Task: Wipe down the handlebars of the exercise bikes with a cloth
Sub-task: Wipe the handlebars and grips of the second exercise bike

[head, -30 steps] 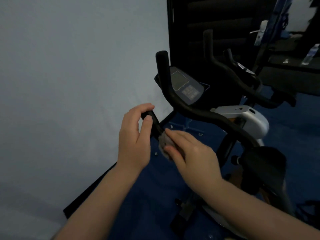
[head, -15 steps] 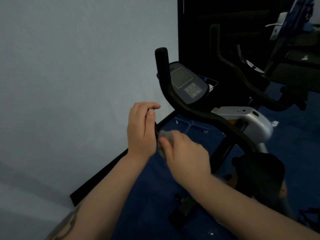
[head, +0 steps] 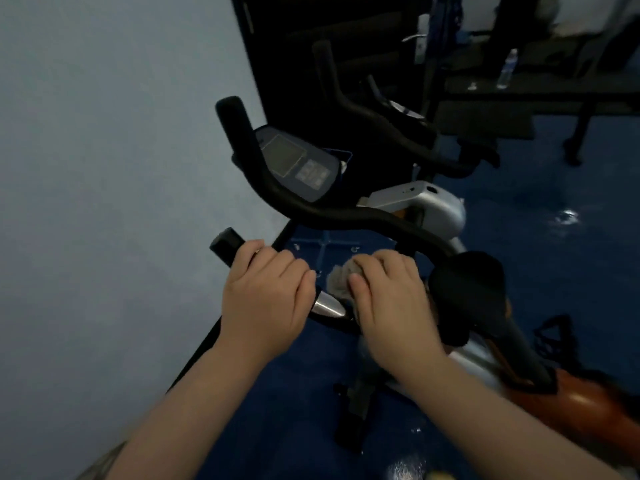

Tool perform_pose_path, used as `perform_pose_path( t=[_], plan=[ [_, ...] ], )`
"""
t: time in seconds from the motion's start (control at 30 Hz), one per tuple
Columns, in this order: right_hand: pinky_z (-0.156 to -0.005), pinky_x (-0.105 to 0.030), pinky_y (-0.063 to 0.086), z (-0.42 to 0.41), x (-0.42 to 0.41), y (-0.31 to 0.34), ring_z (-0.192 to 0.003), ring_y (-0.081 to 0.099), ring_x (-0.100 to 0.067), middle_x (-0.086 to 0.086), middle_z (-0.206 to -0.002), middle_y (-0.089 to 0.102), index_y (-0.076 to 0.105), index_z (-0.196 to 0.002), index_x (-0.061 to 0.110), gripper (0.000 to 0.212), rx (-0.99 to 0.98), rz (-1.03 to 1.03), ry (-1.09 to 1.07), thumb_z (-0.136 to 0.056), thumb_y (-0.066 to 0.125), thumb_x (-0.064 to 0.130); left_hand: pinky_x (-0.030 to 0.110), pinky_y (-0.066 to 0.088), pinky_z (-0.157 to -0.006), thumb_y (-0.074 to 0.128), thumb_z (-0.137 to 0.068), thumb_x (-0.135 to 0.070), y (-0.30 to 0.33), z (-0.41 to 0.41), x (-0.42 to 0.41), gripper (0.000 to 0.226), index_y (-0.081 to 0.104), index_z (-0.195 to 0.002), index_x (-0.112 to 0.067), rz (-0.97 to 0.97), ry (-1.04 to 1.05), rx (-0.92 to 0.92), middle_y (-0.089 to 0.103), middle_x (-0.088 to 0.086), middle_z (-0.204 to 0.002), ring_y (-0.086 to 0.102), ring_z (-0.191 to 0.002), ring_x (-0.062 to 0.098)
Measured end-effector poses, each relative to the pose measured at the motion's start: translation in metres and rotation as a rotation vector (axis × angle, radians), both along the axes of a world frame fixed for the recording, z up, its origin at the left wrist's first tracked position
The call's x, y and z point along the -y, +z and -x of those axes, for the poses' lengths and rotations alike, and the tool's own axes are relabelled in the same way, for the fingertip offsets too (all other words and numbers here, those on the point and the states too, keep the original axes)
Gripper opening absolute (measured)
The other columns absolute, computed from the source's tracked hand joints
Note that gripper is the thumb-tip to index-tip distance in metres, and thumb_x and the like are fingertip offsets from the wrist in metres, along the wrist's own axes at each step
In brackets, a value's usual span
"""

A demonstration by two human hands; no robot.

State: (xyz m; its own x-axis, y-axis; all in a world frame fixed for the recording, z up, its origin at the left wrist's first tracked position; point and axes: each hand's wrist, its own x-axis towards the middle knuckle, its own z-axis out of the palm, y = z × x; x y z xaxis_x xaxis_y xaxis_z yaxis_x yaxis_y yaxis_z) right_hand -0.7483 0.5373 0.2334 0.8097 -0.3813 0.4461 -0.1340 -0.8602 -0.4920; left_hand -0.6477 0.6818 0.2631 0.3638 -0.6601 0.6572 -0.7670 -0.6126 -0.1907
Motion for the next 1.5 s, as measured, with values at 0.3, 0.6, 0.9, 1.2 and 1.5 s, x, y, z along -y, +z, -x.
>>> perform_pose_path(
  t=[0.3,0.6,0.9,1.2,1.5],
  plan=[
    [-0.107,-0.028,0.03,-0.014,-0.027,0.007,-0.137,0.031,-0.026,-0.014,-0.155,0.019,0.01,-0.149,0.004,0.062,-0.018,-0.579,-0.444,-0.099,0.039,0.027,0.037,0.037,-0.088,0.04,-0.096,-0.022,-0.007,-0.002,0.001,0.037,0.056,-0.064,-0.013,0.092,-0.067,0.044,0.052,0.0,-0.059,0.045,-0.06,0.021],
    [-0.077,-0.028,0.036,-0.02,-0.021,0.011,-0.111,0.055,-0.028,-0.013,-0.127,0.056,0.039,-0.128,0.01,0.035,-0.018,-0.833,-0.589,-0.1,0.04,0.03,0.036,0.036,-0.087,0.039,-0.096,-0.023,-0.013,-0.005,0.003,0.038,0.056,-0.064,-0.014,0.115,-0.084,0.064,0.051,0.0,-0.059,0.044,-0.059,0.021],
    [-0.066,-0.009,0.027,-0.015,-0.029,-0.004,-0.097,0.053,-0.012,-0.002,-0.117,0.058,0.047,-0.126,0.019,0.031,0.092,-0.812,-0.654,-0.098,0.044,0.033,0.035,0.034,-0.088,0.039,-0.094,-0.023,-0.017,-0.007,0.005,0.035,0.054,-0.064,-0.015,0.143,-0.08,0.081,0.05,-0.001,-0.058,0.045,-0.058,0.021],
    [-0.1,0.0,0.019,0.005,-0.069,-0.019,-0.124,0.022,0.007,0.005,-0.148,0.023,0.023,-0.143,0.024,0.049,0.215,-0.624,-0.431,-0.098,0.031,0.04,0.034,0.034,-0.088,0.039,-0.094,-0.022,-0.021,-0.008,0.007,0.034,0.053,-0.064,-0.016,0.181,-0.072,0.108,0.05,-0.002,-0.058,0.045,-0.059,0.02],
    [-0.088,-0.037,0.044,-0.008,-0.065,-0.007,-0.092,0.059,-0.019,0.002,-0.096,0.068,0.069,-0.108,0.017,0.043,0.177,-0.046,-0.244,-0.101,0.029,0.033,0.035,0.034,-0.086,0.038,-0.095,-0.021,-0.019,-0.01,0.008,0.034,0.053,-0.064,-0.016,0.176,-0.061,0.136,0.052,-0.001,-0.058,0.045,-0.06,0.02]
  ],
)
